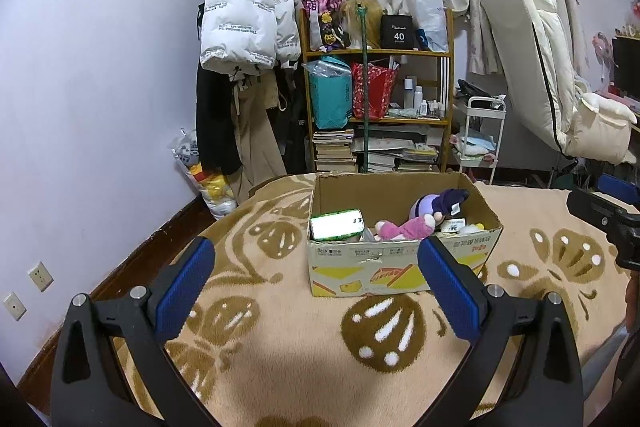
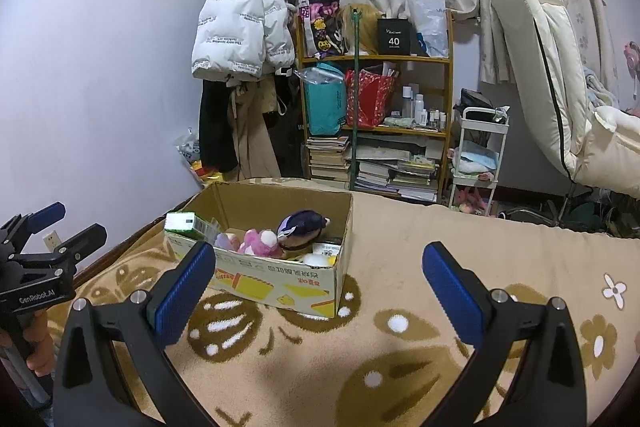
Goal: Organize soft objects
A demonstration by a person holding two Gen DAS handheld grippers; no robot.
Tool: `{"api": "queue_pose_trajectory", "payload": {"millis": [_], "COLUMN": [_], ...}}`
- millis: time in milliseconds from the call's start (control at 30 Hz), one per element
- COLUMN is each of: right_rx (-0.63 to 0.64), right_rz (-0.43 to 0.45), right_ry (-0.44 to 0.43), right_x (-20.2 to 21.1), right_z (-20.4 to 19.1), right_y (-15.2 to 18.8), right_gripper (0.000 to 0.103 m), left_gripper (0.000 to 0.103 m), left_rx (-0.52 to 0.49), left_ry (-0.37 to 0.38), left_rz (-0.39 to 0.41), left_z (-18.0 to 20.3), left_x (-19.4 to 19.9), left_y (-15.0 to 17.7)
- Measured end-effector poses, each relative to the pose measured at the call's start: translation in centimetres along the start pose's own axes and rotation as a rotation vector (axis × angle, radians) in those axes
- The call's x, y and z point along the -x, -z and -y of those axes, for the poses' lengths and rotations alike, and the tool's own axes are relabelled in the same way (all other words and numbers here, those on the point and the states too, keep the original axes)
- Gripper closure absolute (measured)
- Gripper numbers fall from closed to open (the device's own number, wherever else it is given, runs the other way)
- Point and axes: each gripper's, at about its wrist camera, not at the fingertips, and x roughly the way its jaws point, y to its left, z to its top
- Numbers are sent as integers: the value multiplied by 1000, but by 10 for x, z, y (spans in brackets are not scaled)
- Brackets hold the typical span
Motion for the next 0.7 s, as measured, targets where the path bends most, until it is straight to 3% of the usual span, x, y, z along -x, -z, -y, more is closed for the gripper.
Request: {"api": "queue_pose_trajectory", "payload": {"millis": [700], "right_rx": [-18], "right_rz": [-8], "right_ry": [-8], "right_x": [-3], "right_z": [5], "right_y": [4], "right_gripper": [0], "left_gripper": [2], "left_rx": [-28], "left_ry": [7], "left_rz": [8], "left_z": [8], "left_x": [1], "left_y": [6]}}
